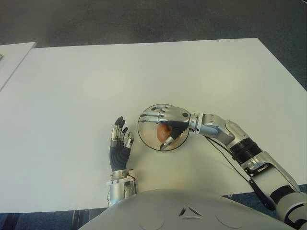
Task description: Put the apples into the plate.
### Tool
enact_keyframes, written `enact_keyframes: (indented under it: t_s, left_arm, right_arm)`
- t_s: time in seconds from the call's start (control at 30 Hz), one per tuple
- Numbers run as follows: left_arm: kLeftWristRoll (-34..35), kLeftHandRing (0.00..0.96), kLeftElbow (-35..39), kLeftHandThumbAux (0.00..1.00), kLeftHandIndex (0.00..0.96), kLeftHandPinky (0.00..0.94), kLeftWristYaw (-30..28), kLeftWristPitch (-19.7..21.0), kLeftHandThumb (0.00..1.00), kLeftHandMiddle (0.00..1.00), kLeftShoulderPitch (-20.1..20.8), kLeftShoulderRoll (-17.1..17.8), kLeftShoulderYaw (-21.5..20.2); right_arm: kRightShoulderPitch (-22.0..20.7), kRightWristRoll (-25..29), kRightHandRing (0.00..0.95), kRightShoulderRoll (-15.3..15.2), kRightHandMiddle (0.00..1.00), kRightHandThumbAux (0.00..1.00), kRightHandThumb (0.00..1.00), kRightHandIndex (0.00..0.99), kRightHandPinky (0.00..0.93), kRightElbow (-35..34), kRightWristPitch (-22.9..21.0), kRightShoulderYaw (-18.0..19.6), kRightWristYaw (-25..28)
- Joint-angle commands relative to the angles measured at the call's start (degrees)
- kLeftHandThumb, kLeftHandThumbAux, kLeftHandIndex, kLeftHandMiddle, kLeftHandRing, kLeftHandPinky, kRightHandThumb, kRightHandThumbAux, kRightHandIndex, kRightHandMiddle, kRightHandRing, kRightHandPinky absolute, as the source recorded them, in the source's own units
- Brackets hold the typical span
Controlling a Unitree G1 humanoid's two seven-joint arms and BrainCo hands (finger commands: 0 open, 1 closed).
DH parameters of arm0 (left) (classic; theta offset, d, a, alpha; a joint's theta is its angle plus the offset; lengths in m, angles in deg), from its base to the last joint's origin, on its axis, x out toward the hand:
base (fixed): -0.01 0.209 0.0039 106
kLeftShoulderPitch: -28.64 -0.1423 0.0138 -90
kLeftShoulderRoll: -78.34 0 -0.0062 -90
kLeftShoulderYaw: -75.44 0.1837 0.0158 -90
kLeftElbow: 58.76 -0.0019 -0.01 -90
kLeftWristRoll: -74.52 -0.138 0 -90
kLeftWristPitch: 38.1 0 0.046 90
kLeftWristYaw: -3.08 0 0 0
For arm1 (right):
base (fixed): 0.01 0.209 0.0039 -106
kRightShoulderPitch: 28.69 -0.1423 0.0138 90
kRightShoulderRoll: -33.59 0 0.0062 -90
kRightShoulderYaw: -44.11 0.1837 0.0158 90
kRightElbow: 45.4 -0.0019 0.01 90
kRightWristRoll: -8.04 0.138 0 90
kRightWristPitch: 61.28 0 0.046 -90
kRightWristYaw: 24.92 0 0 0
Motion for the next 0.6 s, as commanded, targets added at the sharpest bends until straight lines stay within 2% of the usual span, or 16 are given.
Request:
enact_keyframes:
  t_s: [0.03,0.3,0.6]
  left_arm:
    - [0.3,0.0,-2.8,0.65,0.0,0.0,0.9,2.1,0.113,0.0,0.9,-3.0,-0.9]
    - [1.4,0.0,-3.4,0.659,0.0,0.0,0.1,0.7,0.108,0.0,1.3,-2.8,-0.7]
    - [0.7,0.0,-2.9,0.661,0.0,0.0,0.6,1.4,0.115,0.0,1.1,-2.7,-0.8]
  right_arm:
    - [-0.5,-0.2,0.0,0.6,0.0,0.254,0.139,0.0,0.0,1.7,0.2,0.4,-1.3]
    - [-1.0,-0.3,0.0,0.9,0.0,0.257,0.162,0.0,0.0,2.9,0.6,0.6,-2.5]
    - [-1.4,-0.1,0.0,1.3,0.0,0.264,0.156,0.0,0.0,3.4,0.8,0.5,-3.1]
